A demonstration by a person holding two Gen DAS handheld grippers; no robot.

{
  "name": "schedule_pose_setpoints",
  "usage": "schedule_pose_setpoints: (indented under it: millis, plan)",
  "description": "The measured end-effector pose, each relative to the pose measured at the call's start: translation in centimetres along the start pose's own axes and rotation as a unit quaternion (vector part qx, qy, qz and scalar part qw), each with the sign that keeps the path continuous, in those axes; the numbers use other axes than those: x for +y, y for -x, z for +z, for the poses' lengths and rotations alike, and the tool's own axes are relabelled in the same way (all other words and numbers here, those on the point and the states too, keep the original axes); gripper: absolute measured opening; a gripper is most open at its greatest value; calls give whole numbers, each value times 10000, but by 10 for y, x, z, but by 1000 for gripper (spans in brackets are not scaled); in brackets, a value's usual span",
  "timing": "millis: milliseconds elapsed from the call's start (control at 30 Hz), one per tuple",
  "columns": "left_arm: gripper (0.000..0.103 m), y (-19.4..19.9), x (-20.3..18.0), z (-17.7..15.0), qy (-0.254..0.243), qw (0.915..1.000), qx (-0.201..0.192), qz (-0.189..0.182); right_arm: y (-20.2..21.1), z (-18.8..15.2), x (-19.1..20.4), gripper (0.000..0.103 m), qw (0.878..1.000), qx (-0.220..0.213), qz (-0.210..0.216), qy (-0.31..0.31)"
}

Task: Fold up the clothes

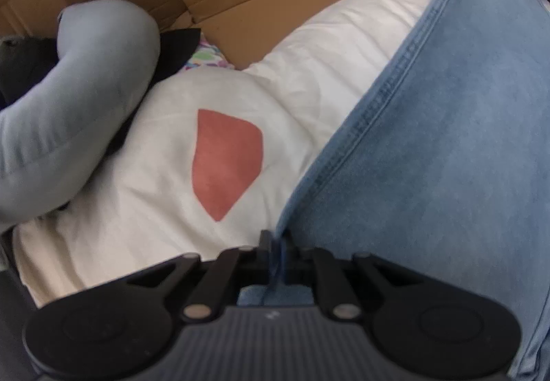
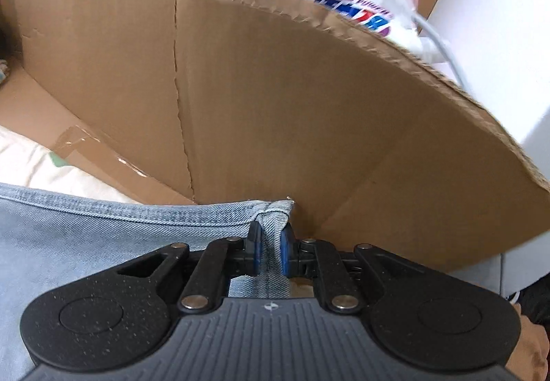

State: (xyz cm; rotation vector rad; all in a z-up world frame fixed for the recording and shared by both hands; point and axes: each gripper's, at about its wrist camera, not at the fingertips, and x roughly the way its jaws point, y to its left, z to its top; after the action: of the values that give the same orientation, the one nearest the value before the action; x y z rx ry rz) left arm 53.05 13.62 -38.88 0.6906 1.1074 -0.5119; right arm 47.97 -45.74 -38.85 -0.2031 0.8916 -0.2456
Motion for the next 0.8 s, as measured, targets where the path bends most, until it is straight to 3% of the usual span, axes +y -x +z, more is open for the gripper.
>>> schedule_pose_setpoints:
  millis: [200,467,600,800]
  plan:
    - [24,6,5,-14,-186,9994,162,248,-21,4,5,10,9999,80,-56,55]
    - [27,6,31,-55,-185,9966,591,547,-11,7,4,10,10000,5,-63,-48]
    - [37,3,40,-65,-58,9967,599,539,-6,7,1,10,10000,-21,-58,-61]
    - [16,3,37,-70,-232,9973,514,476,6,3,-2,10,9999,-99,-81,-109]
